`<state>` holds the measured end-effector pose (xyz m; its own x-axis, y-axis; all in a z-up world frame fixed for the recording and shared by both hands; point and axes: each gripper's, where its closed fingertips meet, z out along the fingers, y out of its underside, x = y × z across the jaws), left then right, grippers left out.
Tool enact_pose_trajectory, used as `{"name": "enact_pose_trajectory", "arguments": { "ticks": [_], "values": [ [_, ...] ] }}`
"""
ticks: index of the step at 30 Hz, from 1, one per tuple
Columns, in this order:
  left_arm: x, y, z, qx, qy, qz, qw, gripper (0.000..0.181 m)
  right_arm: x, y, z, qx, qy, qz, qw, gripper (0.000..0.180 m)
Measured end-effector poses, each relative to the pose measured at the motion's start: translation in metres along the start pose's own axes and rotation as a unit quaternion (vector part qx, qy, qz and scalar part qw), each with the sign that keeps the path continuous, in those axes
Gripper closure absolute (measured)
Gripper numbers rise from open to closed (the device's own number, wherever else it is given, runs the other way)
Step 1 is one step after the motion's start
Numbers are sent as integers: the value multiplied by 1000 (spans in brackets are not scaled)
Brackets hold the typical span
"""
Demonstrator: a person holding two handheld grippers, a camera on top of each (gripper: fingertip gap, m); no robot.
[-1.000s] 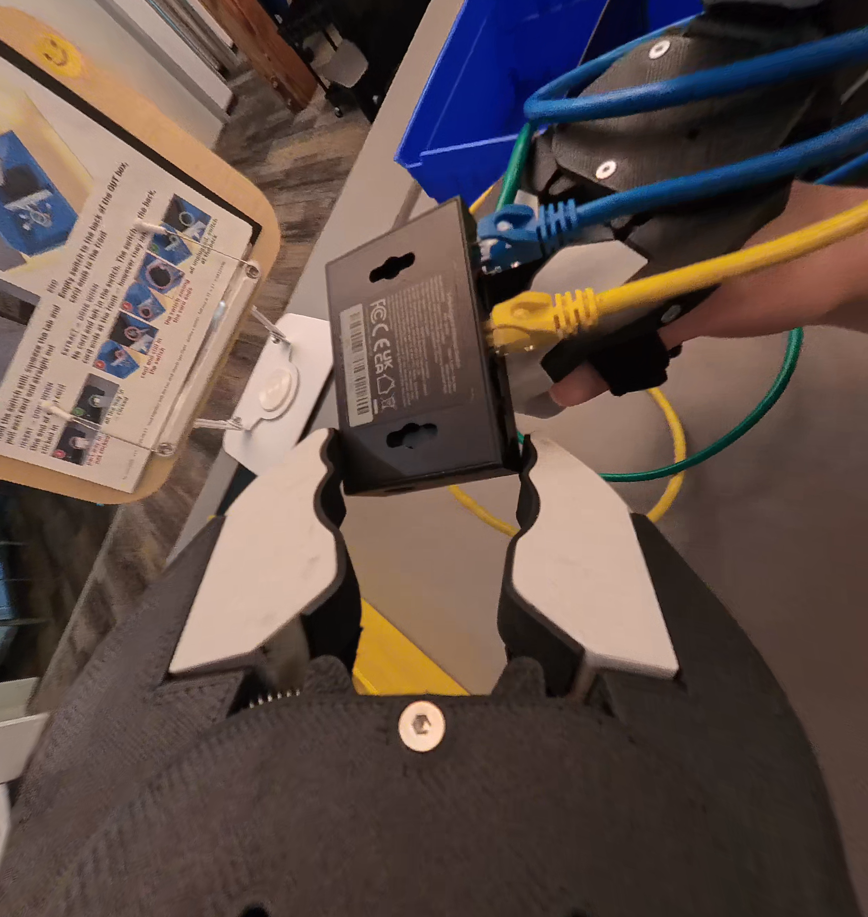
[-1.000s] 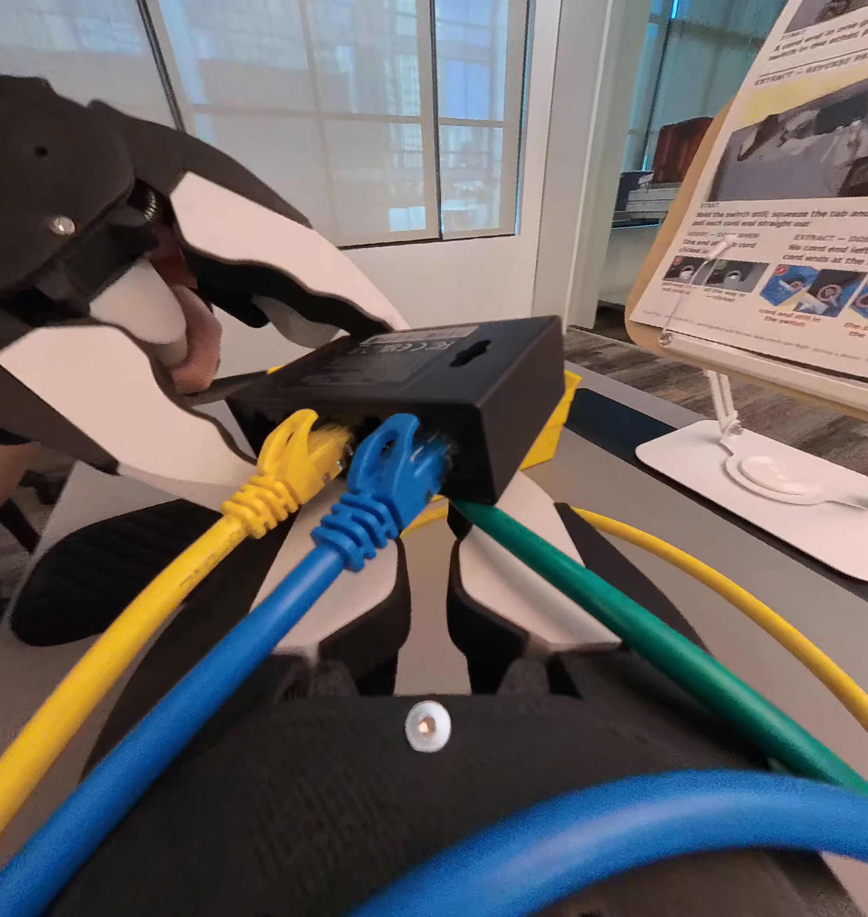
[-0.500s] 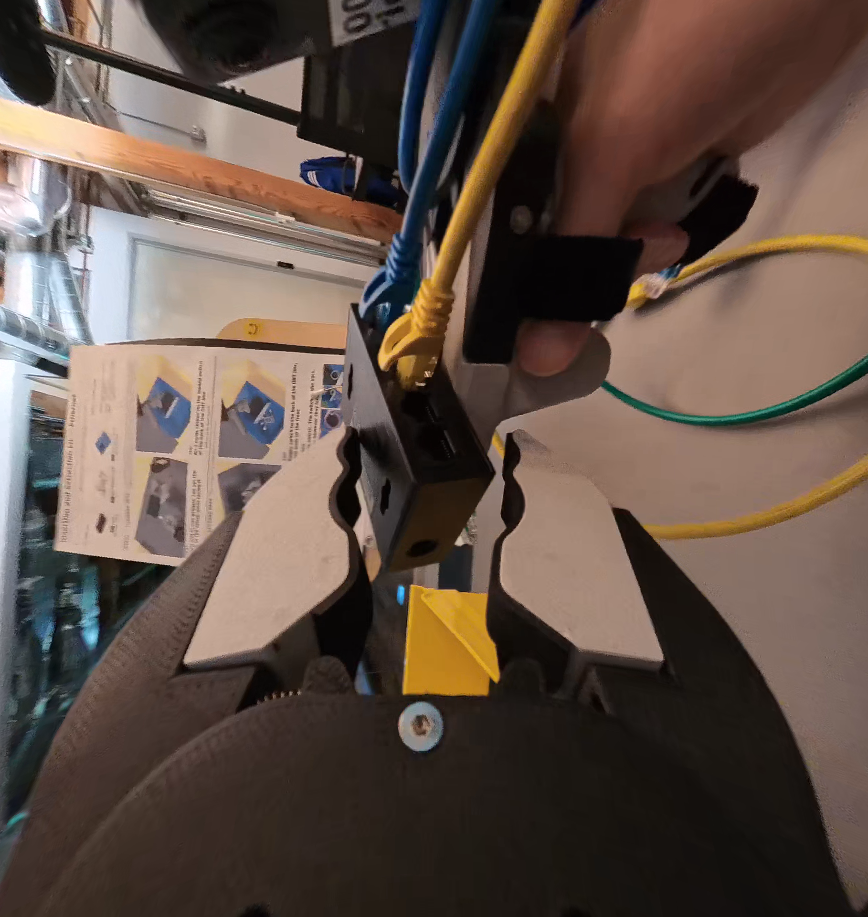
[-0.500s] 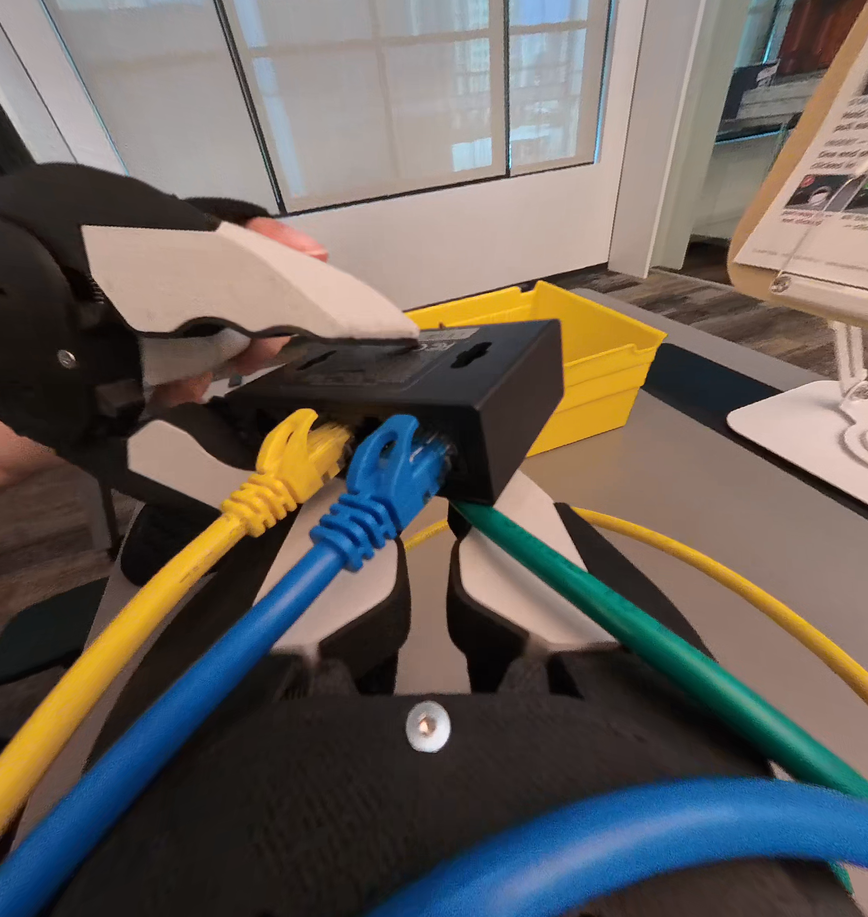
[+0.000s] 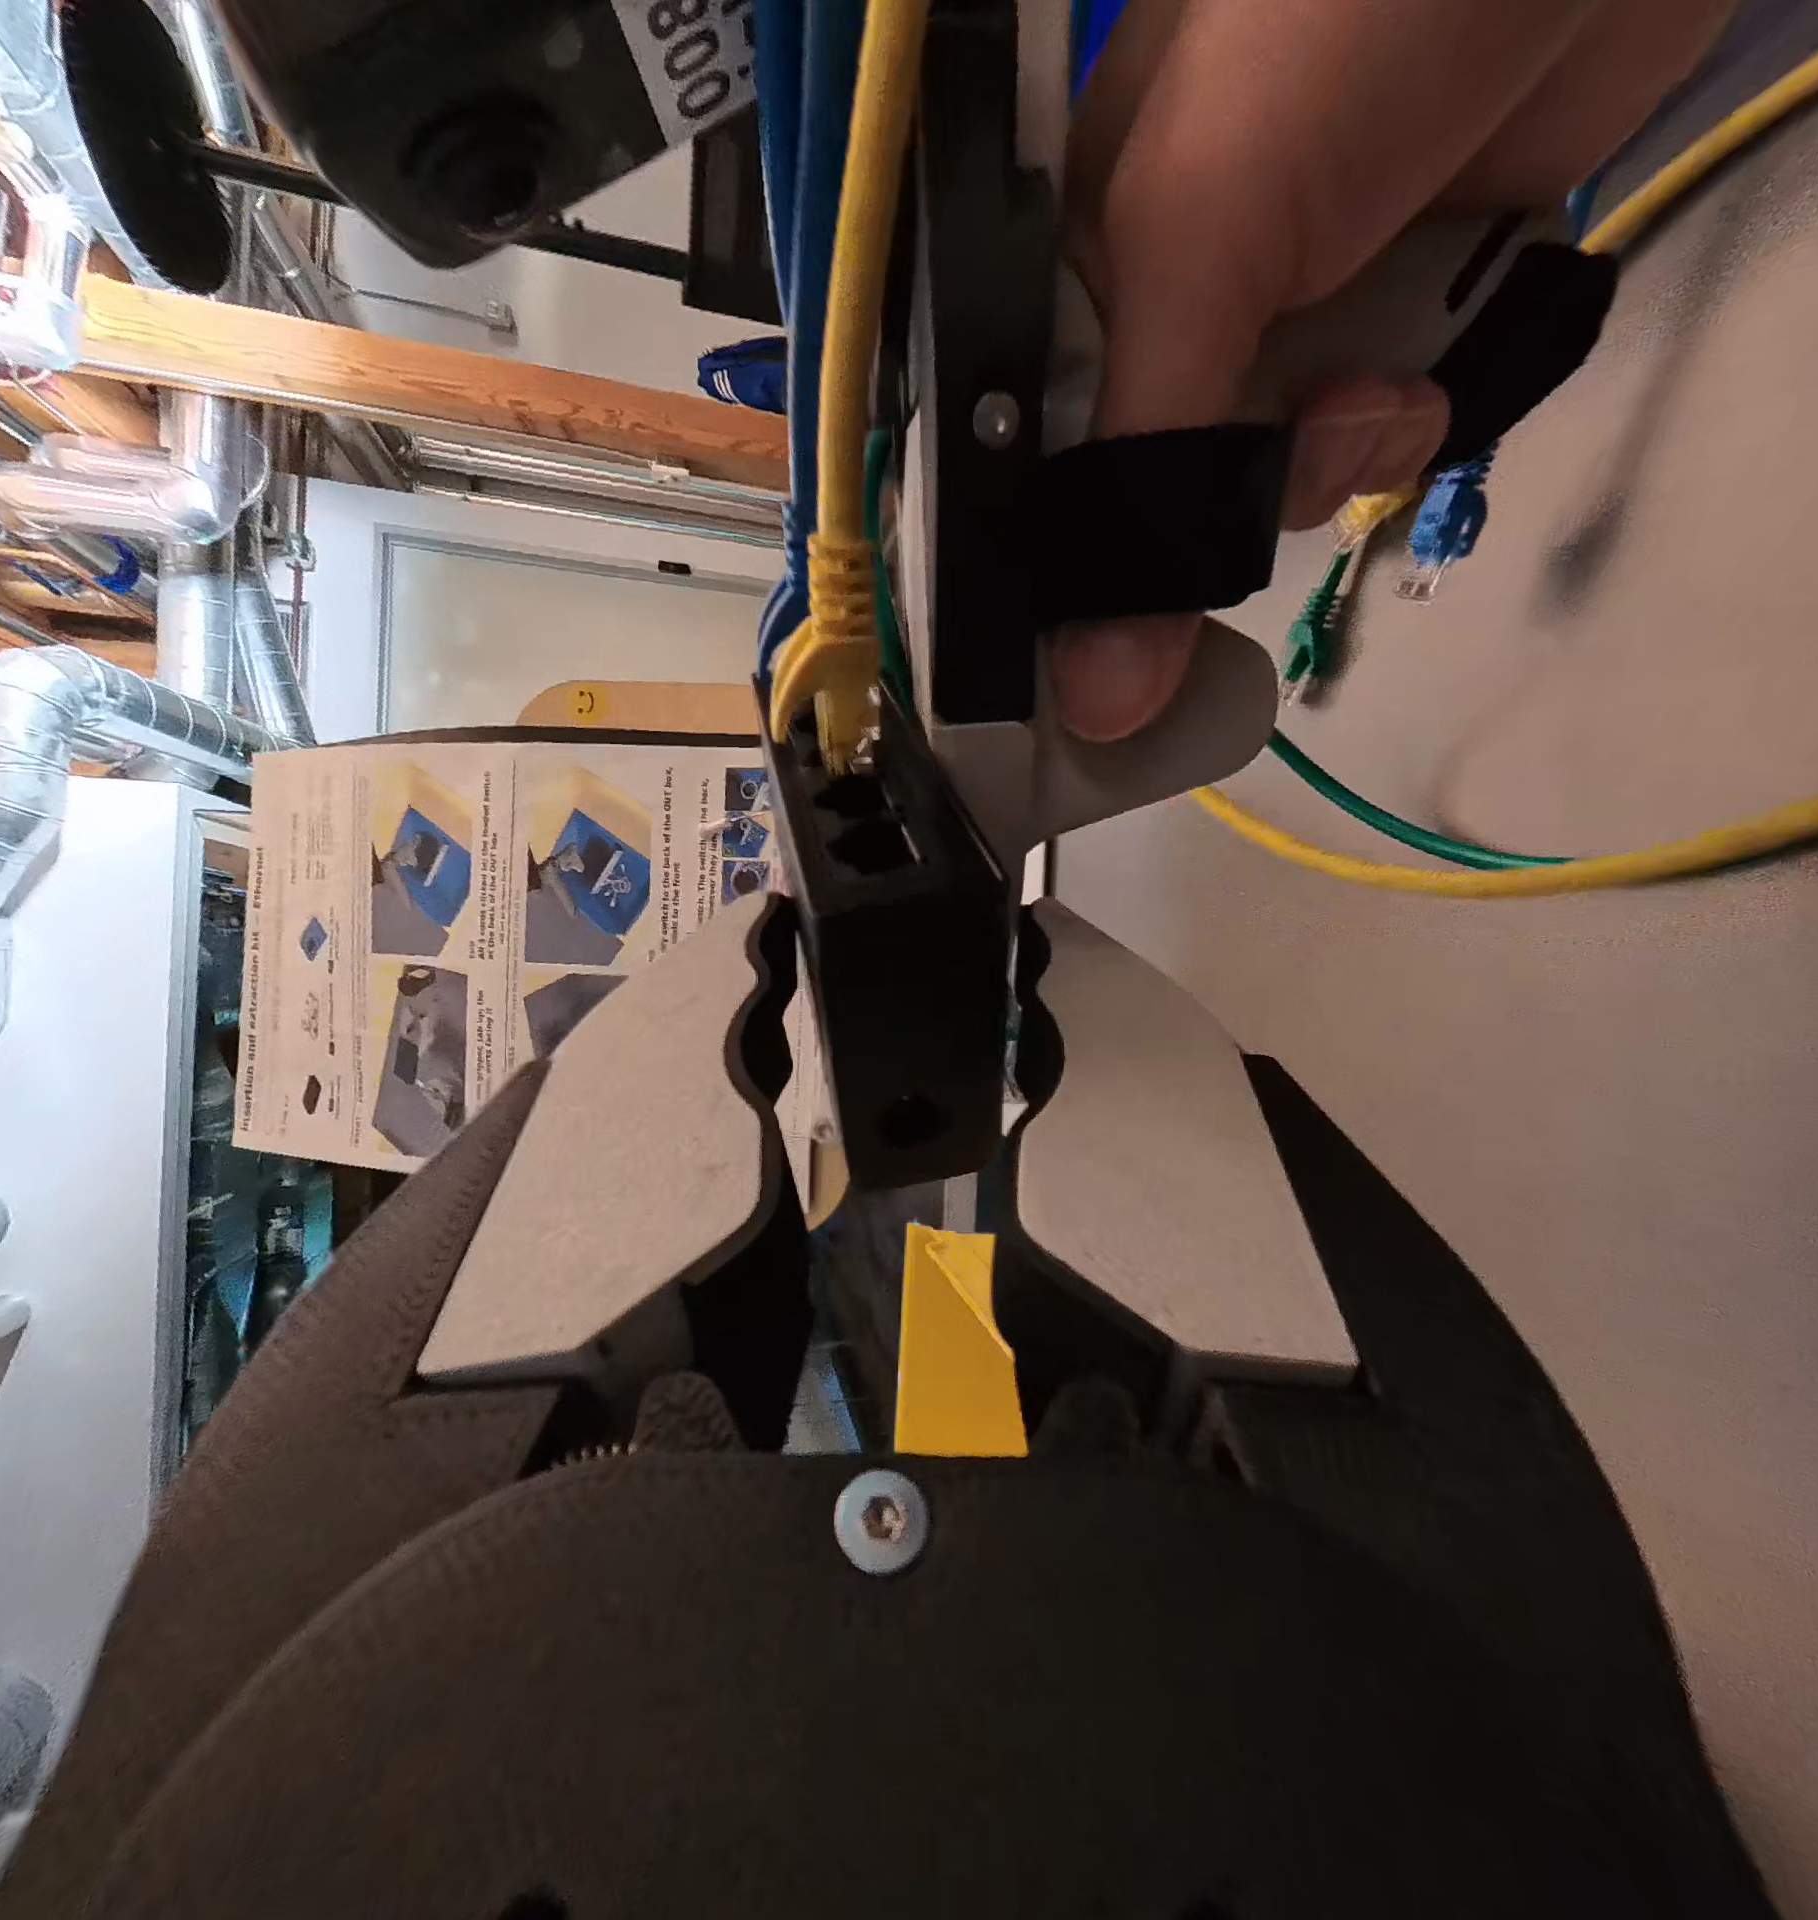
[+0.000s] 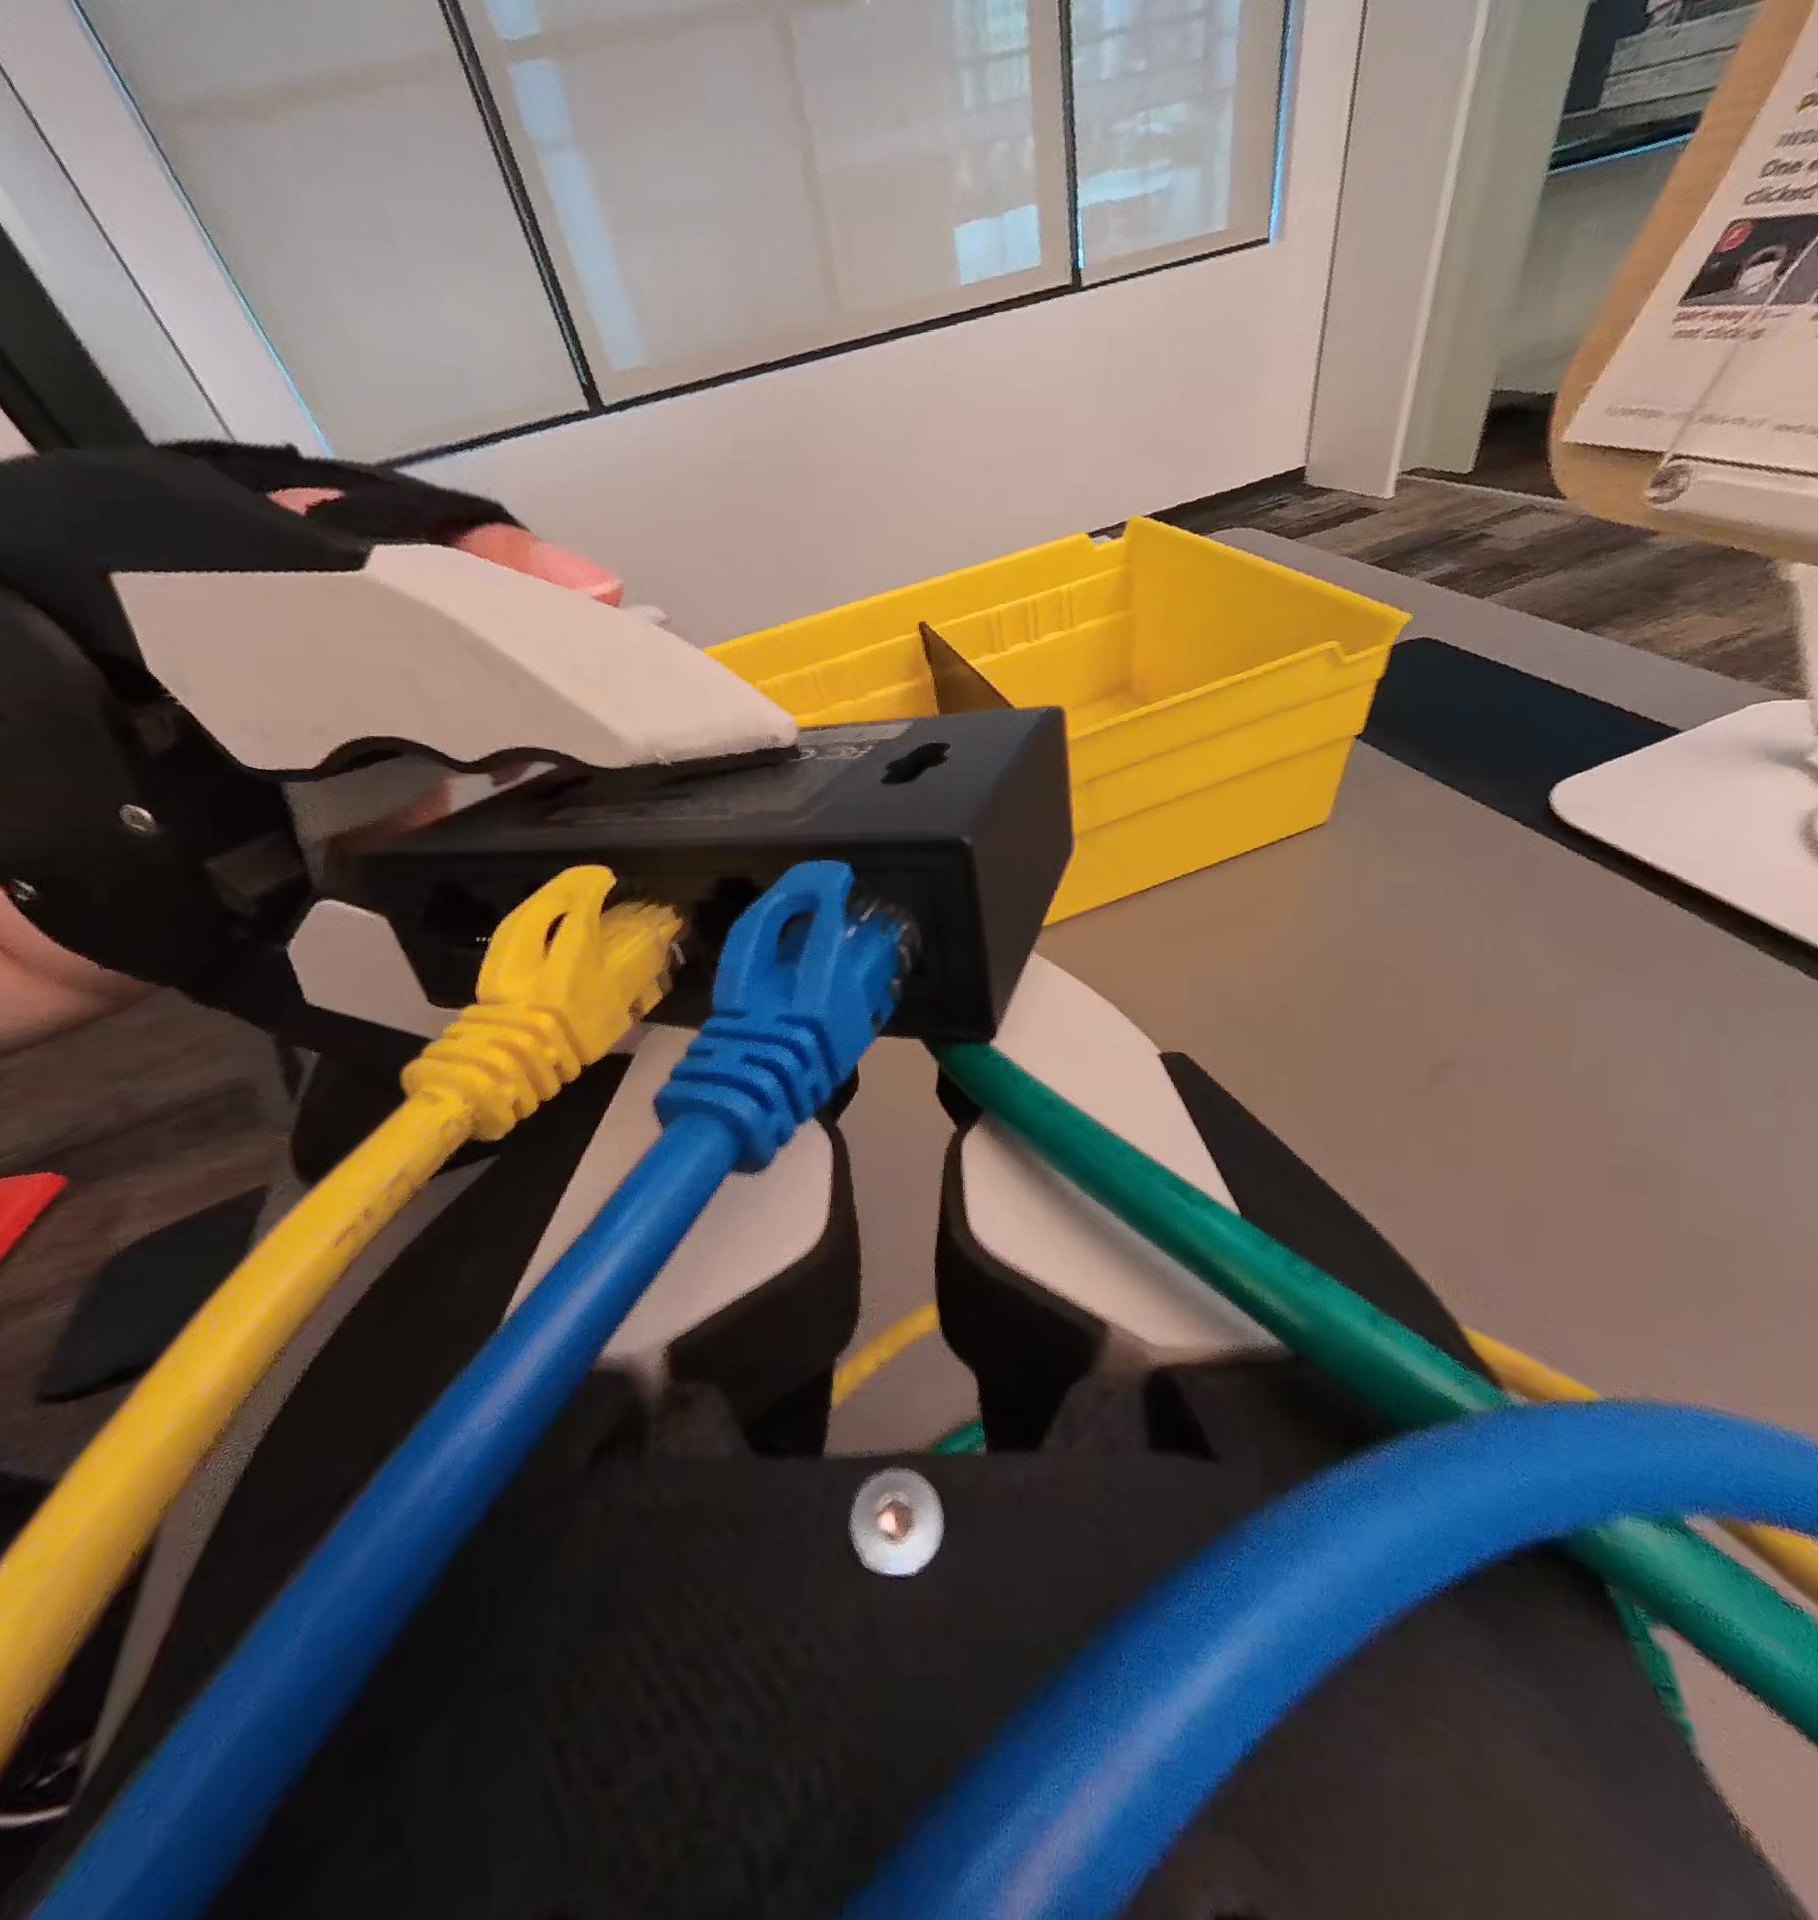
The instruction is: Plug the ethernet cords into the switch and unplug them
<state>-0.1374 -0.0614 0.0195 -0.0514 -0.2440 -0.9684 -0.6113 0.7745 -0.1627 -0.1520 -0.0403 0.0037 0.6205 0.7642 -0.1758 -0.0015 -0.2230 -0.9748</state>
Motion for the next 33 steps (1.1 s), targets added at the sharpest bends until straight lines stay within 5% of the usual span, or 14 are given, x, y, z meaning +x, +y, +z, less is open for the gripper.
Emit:
{"name": "enact_pose_trajectory", "arguments": {
  "ticks": [5, 23, 33],
  "values": [
    [-5, -4, -7, 17, -20, -13, 1000, 151, 26, -3, -7, 9, 93, -38, 995, 169],
    [-3, 5, 1, 8, -37, -16, 999, 152, 32, 4, -10, -41, 144, -135, 979, 170],
    [-39, 10, 12, 20, -45, -93, 994, 152, 51, 13, -13, -28, 146, -54, 987, 170]
  ]
}}
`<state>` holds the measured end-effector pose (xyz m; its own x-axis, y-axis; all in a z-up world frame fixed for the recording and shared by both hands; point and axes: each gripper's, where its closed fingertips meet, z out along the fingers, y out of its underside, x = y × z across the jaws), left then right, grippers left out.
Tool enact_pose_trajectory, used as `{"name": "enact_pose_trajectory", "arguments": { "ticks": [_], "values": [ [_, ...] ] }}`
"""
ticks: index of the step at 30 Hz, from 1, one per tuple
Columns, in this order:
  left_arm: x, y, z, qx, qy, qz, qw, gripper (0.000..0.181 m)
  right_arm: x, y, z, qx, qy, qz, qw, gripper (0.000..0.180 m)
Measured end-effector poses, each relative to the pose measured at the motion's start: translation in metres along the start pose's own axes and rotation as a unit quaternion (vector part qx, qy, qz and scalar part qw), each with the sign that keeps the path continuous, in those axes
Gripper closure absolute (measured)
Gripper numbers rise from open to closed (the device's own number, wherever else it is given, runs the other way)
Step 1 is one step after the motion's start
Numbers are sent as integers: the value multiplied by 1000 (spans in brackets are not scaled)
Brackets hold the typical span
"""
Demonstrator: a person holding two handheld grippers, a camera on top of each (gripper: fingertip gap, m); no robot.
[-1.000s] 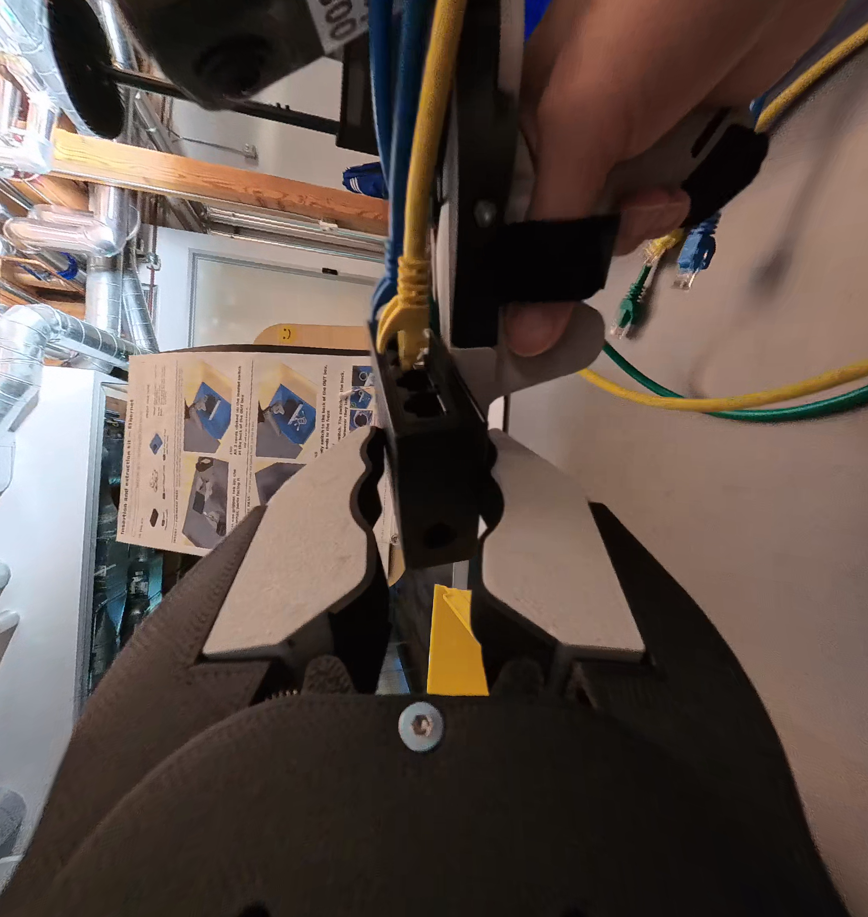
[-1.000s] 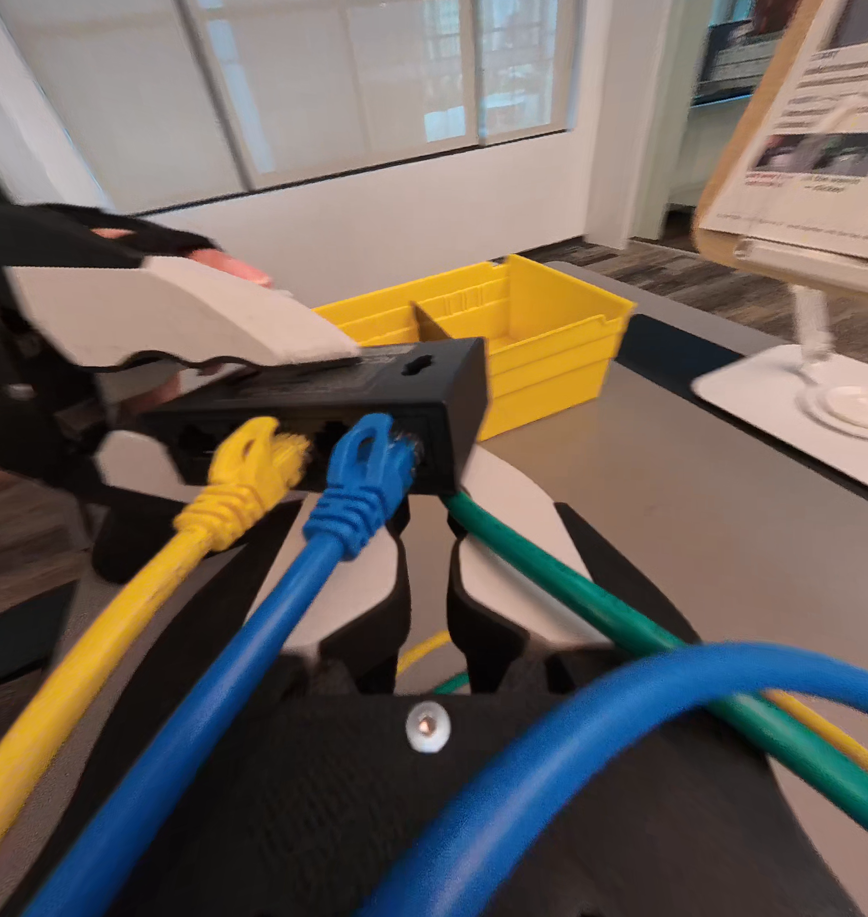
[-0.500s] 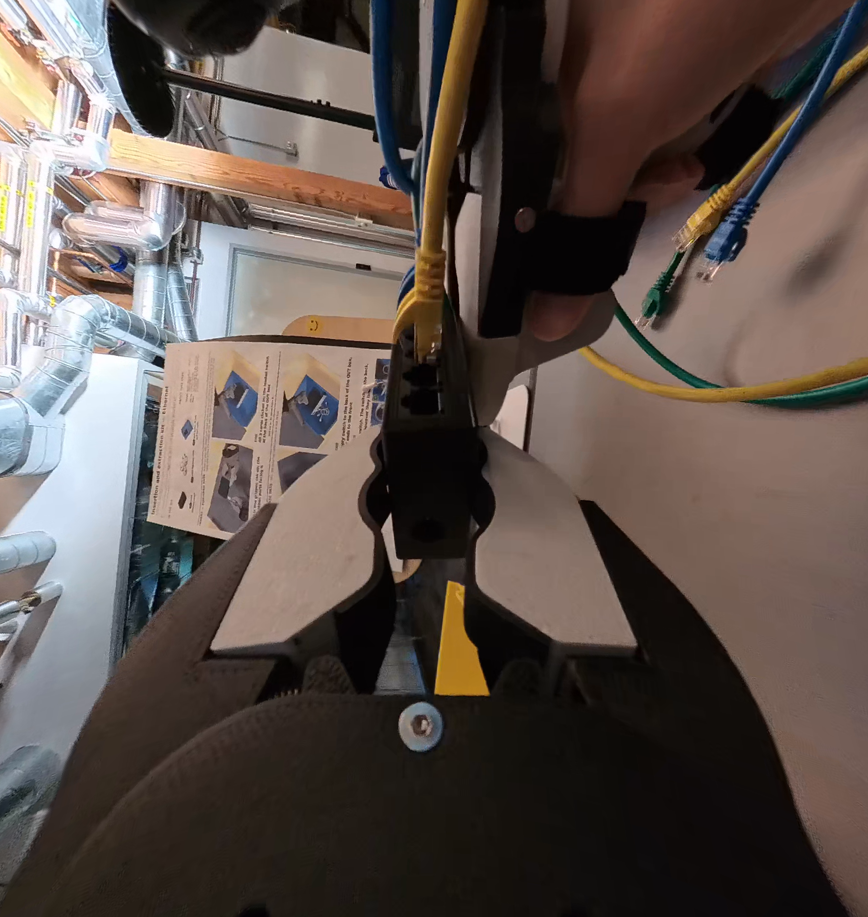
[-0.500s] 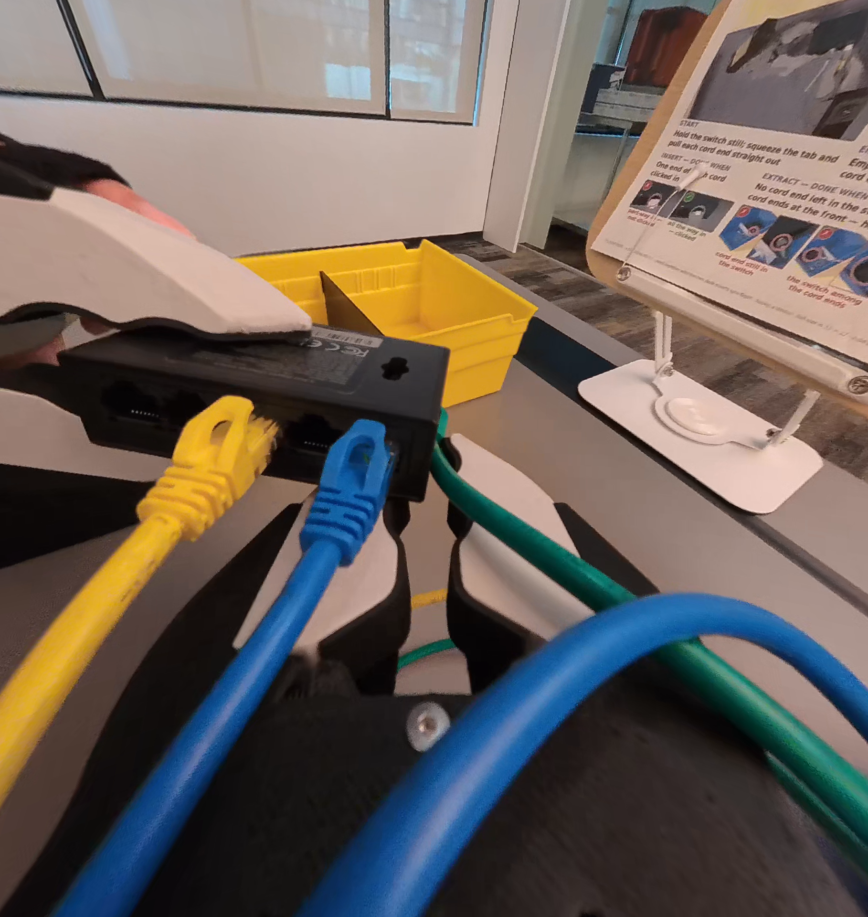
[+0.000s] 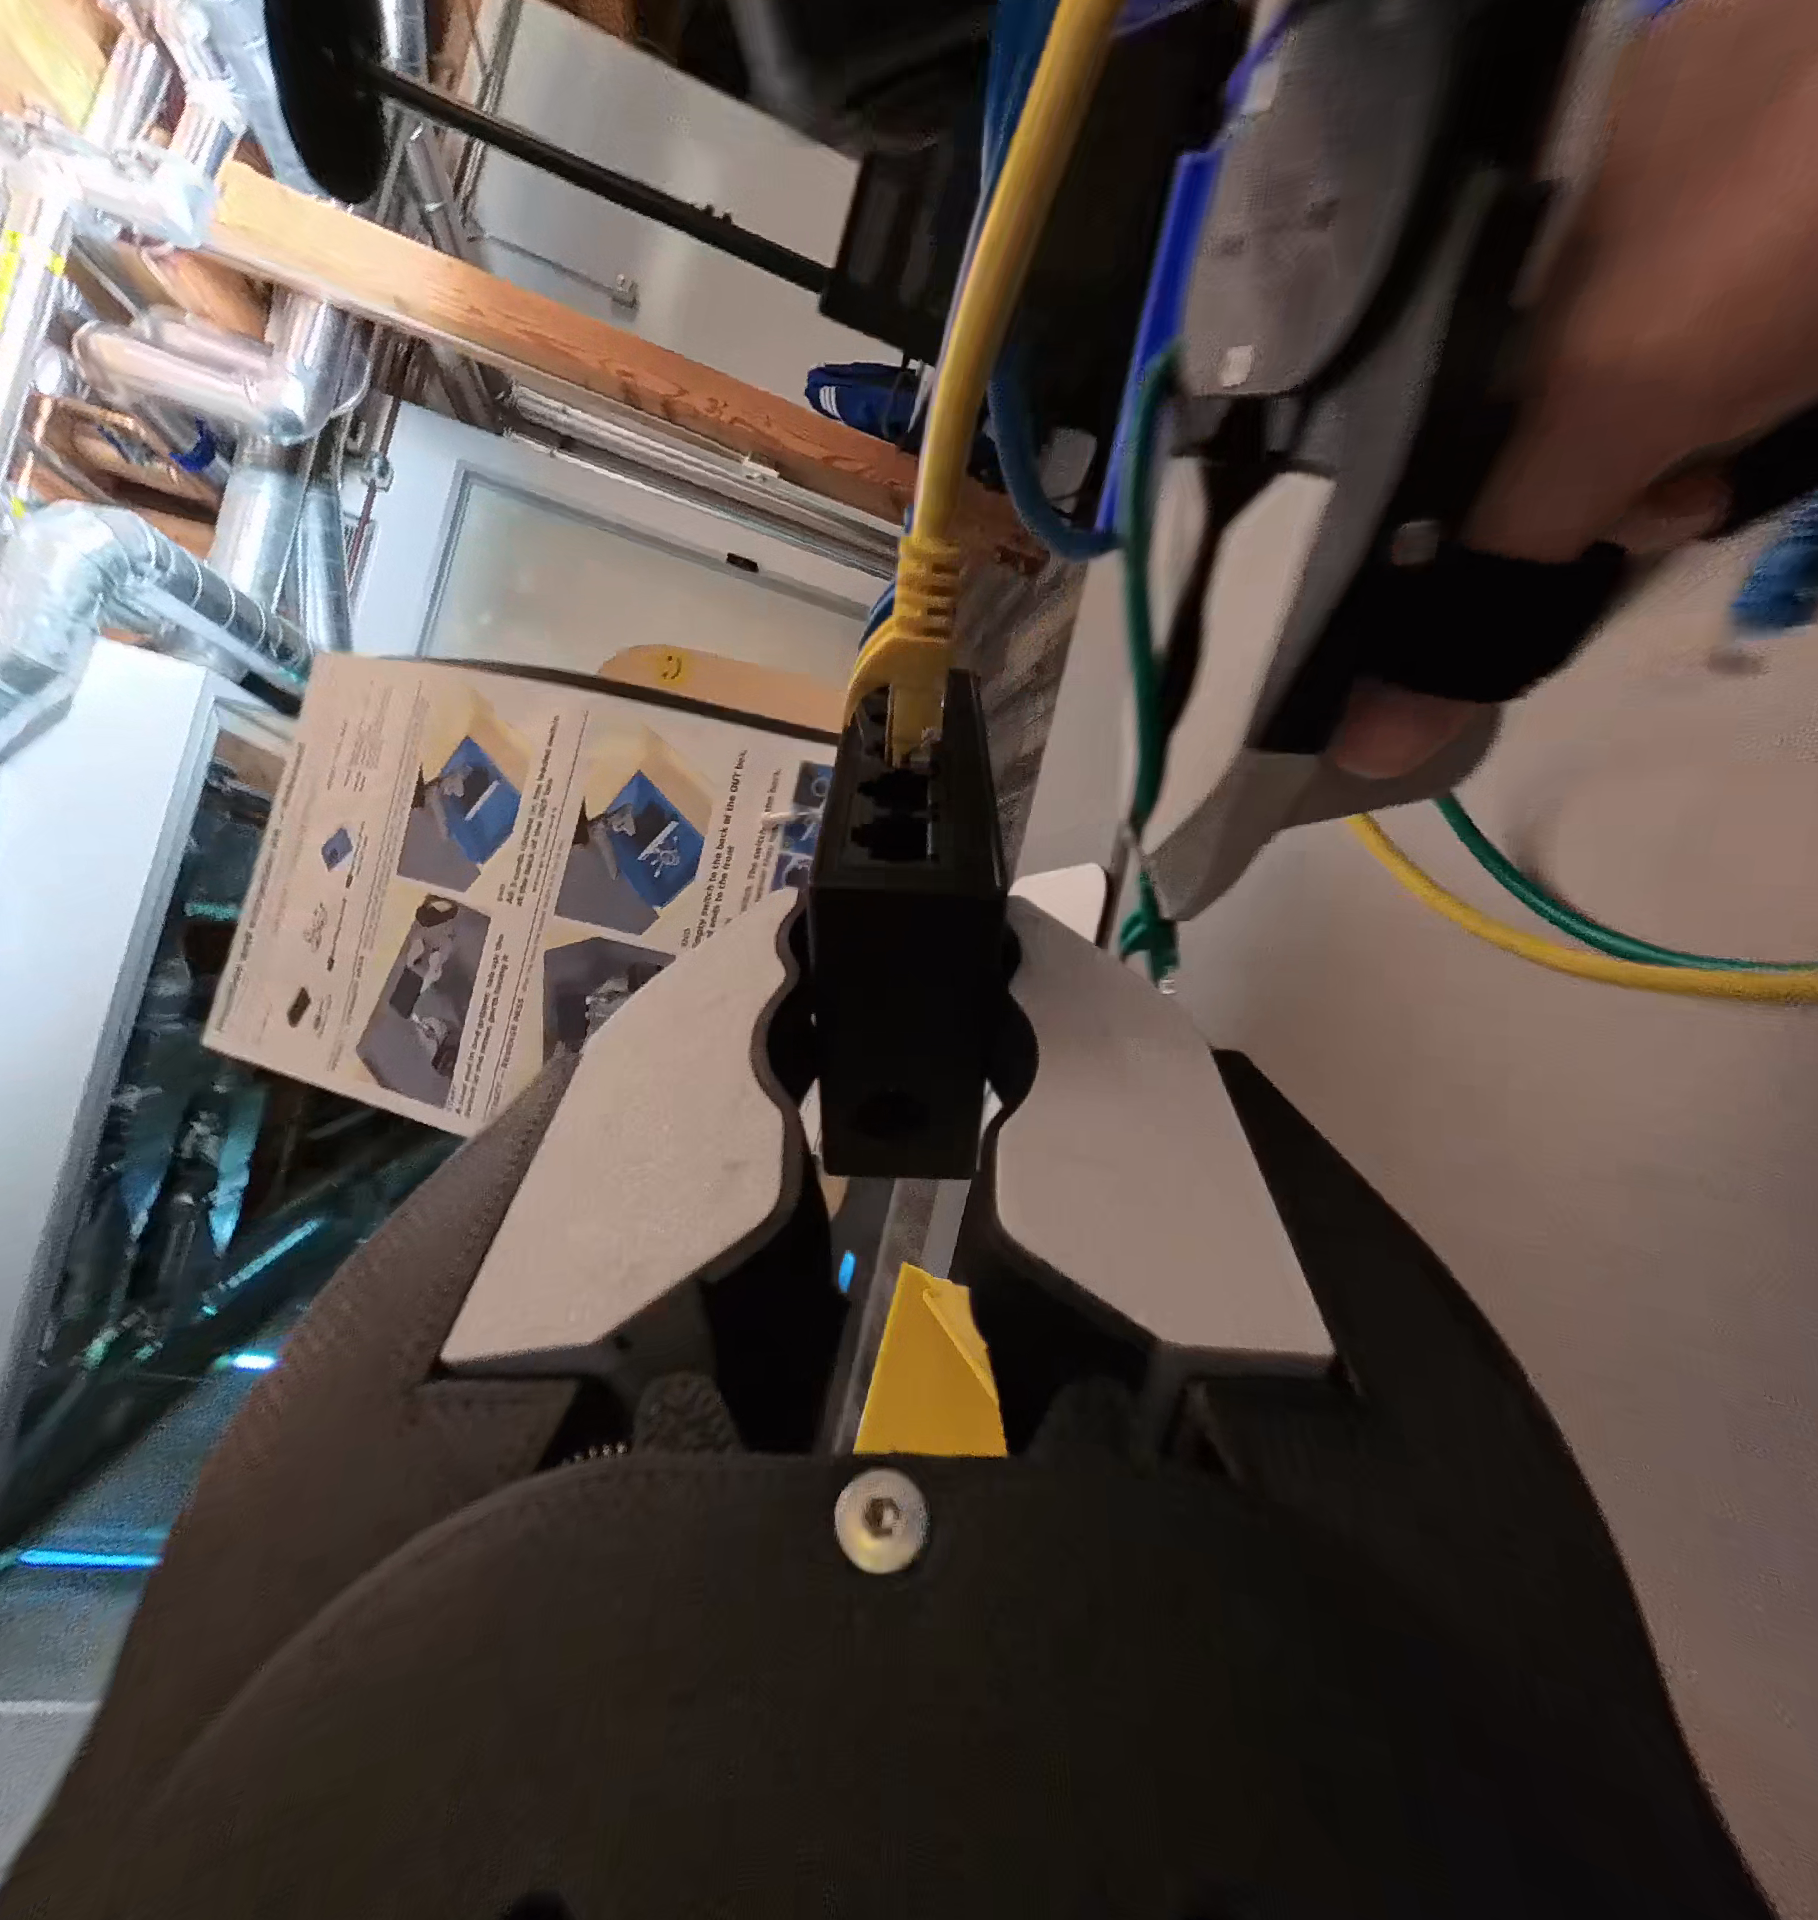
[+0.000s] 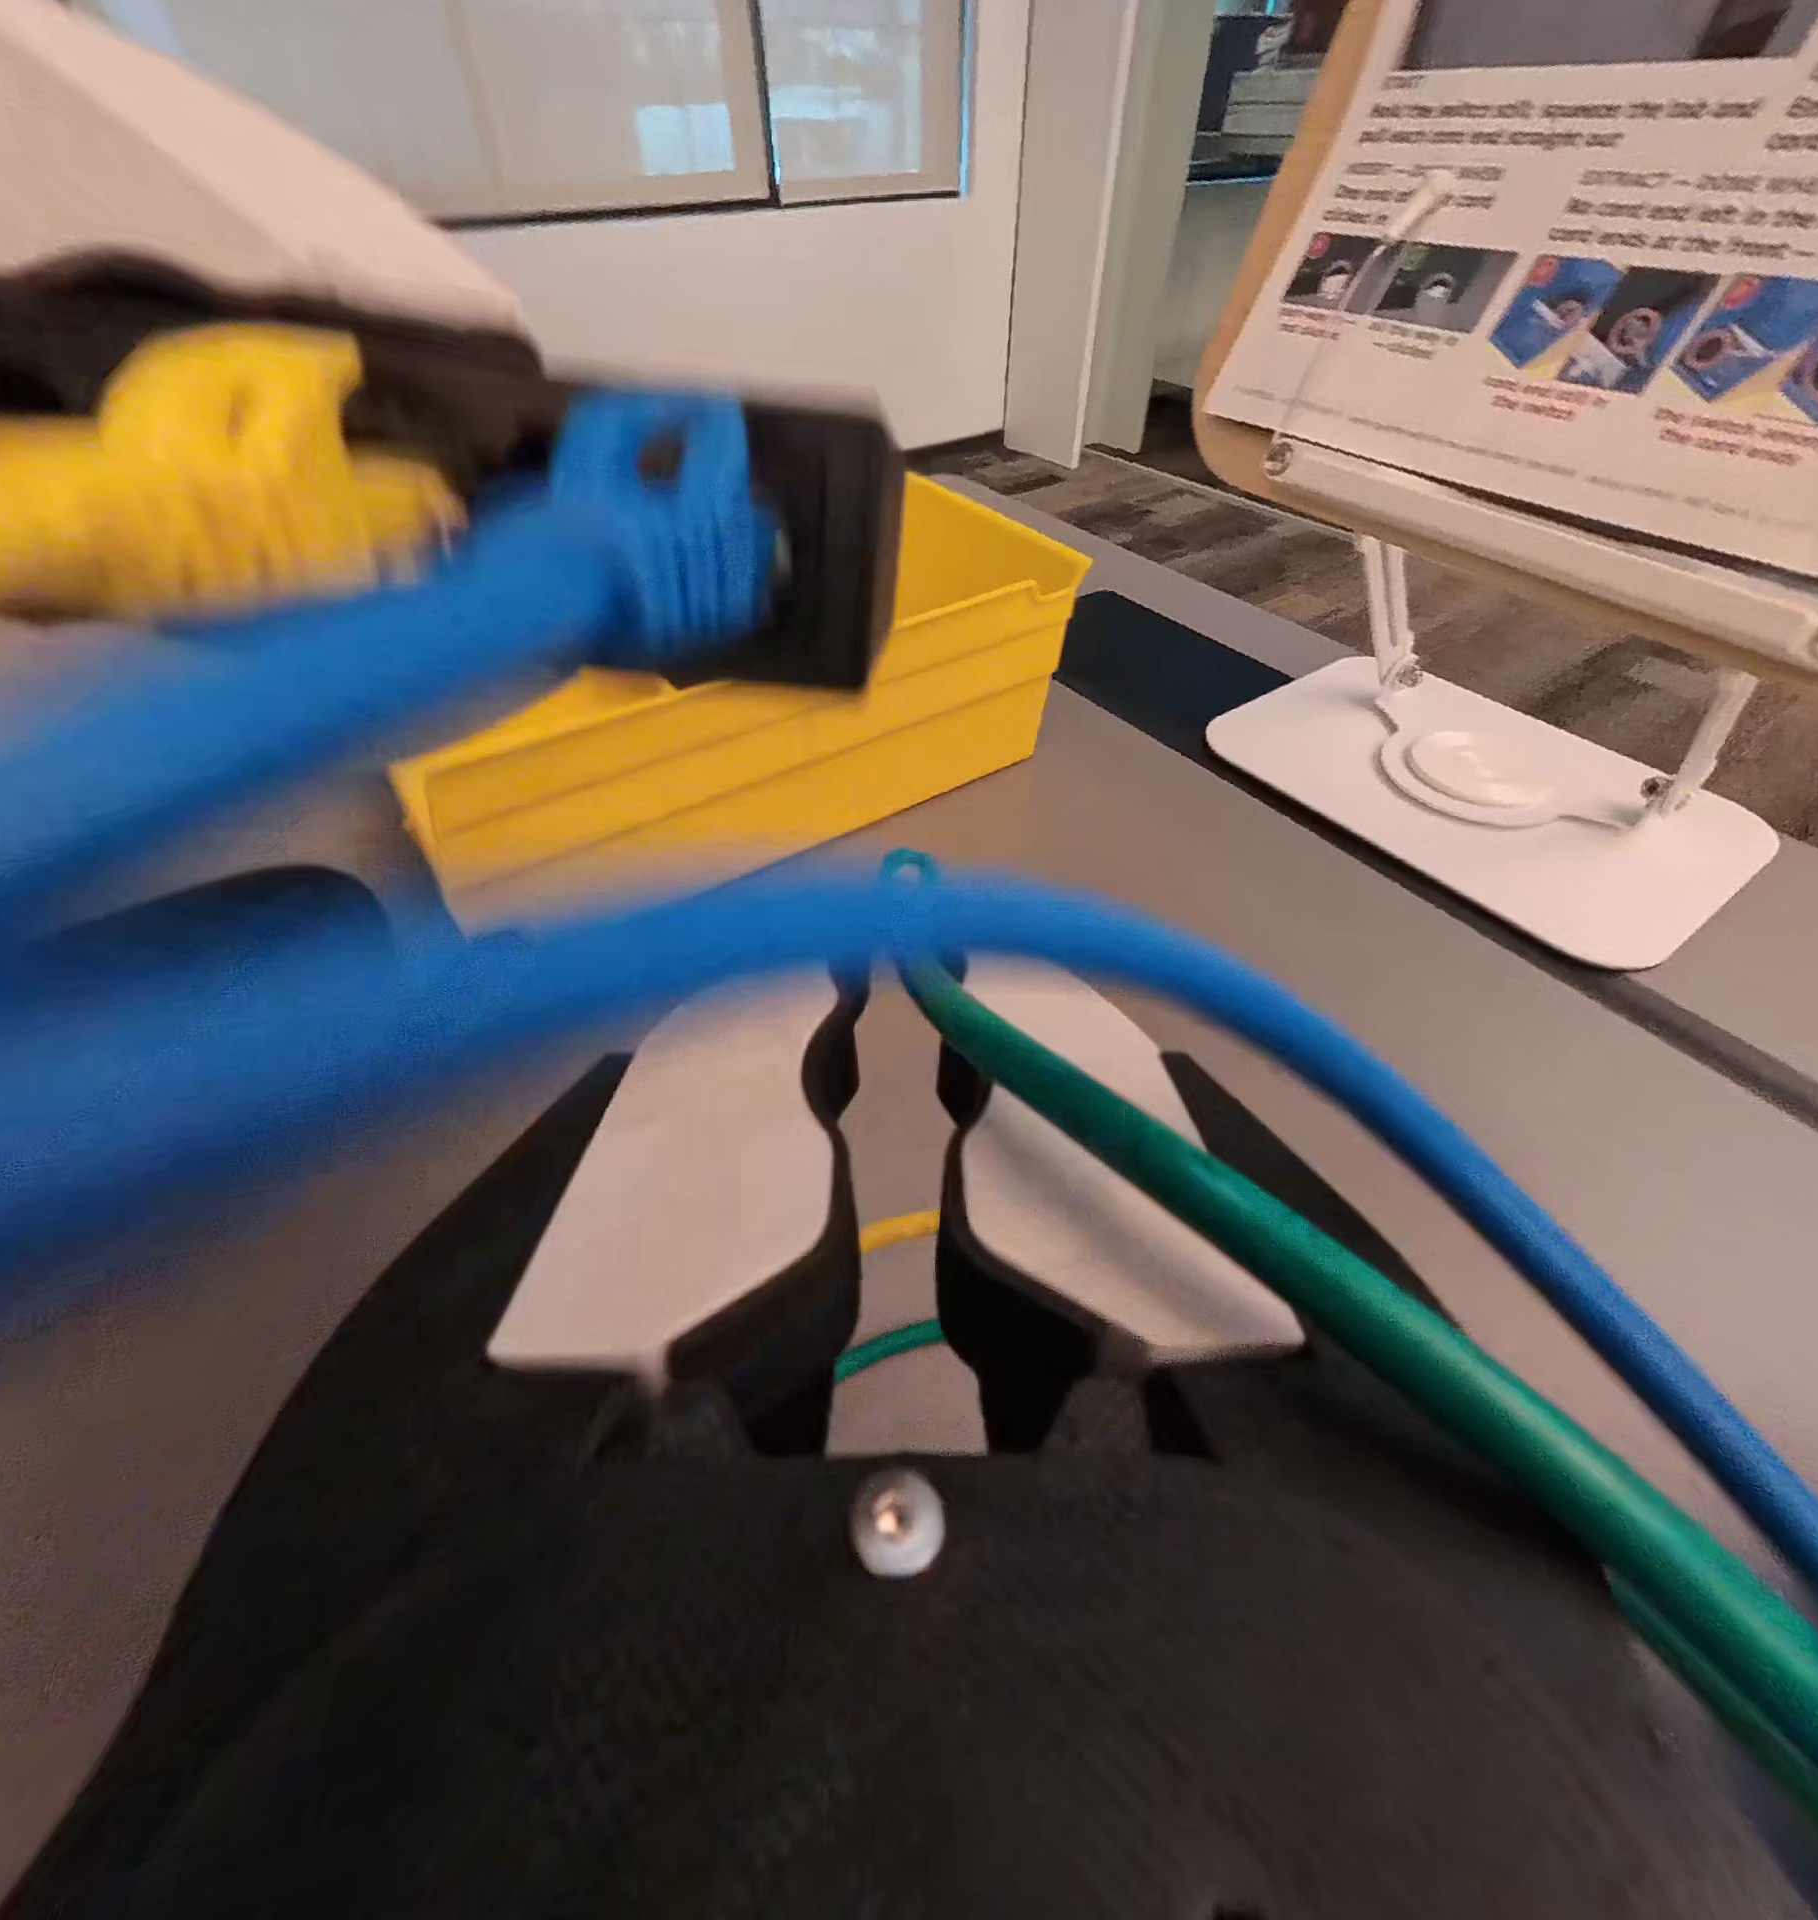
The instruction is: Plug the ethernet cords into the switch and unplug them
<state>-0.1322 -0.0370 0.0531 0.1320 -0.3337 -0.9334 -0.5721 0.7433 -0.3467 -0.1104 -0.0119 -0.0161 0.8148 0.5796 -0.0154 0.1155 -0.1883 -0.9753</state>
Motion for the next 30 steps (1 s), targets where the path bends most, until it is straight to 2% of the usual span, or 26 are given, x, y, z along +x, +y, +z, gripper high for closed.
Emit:
{"name": "enact_pose_trajectory", "arguments": {
  "ticks": [6, 10, 18, 24, 30],
  "values": [
    [-49, -6, 14, 50, -22, -93, 994, 152, 13, 1, -4, 11, 16, 30, 999, 170],
    [-62, -10, 19, 80, -42, -121, 989, 152, 10, 5, -1, 13, -6, 63, 998, 170],
    [-76, 19, 16, 100, -53, -177, 978, 152, -6, 9, 6, 2, -34, 48, 998, 169],
    [-88, 40, 13, 84, -71, -178, 978, 152, -47, -3, 1, 35, -84, 42, 995, 169],
    [-93, 46, 12, 89, -80, -173, 978, 152, -87, -7, -17, 51, -80, -5, 995, 169]
  ]
}}
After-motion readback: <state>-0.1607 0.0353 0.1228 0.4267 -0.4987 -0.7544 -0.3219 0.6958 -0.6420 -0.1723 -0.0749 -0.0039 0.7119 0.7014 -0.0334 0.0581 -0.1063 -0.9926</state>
